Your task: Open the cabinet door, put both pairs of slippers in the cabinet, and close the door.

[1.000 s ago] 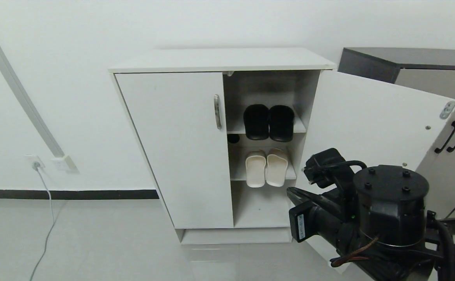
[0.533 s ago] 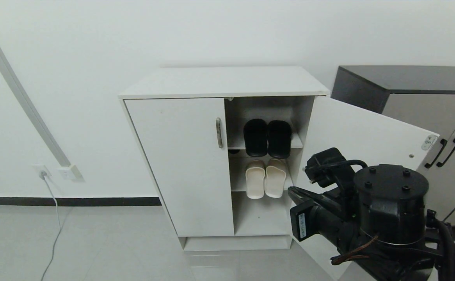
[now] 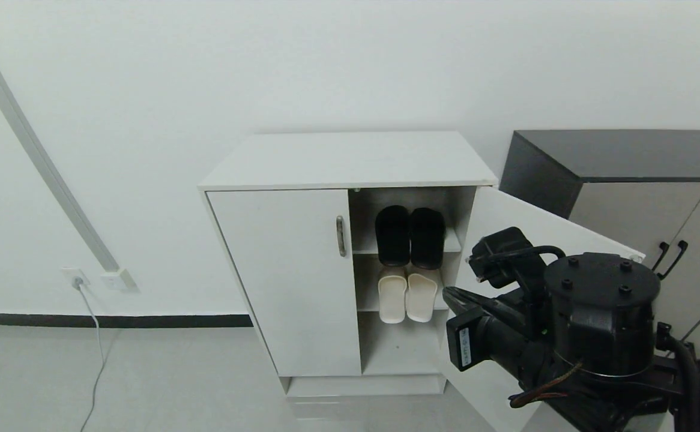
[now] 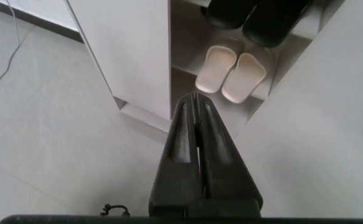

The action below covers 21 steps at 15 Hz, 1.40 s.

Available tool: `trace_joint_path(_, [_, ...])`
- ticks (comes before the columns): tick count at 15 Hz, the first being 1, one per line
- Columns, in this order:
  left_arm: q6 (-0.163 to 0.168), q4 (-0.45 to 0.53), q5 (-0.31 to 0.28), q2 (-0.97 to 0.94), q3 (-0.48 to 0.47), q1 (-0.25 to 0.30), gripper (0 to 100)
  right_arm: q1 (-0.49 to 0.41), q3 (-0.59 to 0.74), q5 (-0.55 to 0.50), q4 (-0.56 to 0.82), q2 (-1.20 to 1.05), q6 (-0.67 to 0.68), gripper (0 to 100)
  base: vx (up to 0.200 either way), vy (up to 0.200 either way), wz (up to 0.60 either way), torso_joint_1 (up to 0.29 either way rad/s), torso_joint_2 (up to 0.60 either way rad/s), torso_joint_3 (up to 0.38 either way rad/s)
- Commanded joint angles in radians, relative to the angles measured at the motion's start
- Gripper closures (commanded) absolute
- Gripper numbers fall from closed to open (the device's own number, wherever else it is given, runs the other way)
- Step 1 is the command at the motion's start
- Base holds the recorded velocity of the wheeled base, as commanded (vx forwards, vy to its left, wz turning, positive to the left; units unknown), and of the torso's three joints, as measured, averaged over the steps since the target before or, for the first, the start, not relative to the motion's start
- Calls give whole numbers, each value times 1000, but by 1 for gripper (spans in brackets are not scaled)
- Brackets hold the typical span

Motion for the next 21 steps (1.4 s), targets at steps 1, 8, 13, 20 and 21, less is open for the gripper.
trace_joint_path(1, [-1, 0, 0, 1, 0, 0, 100, 1, 0, 0, 0, 1, 1, 100, 0, 0, 0, 207, -520, -320])
trace_joint_path(8, [1, 0, 0, 1, 0, 0, 100, -4, 6, 3, 0, 0, 3, 100, 0, 0, 0, 230, -546, -323])
trace_joint_path(13, [1, 0, -1, 1, 0, 0, 100, -9, 11, 4, 0, 1, 1, 100, 0, 0, 0, 119, -271, -151])
trace_joint_path(20, [1, 0, -1, 1, 0, 0, 100, -10, 13, 6, 0, 3, 1, 100, 0, 0, -171, 0, 0, 1])
trace_joint_path(21, [1, 0, 0, 1, 0, 0, 100, -10, 13, 6, 0, 1, 1, 100, 0, 0, -600, 2, -12, 7])
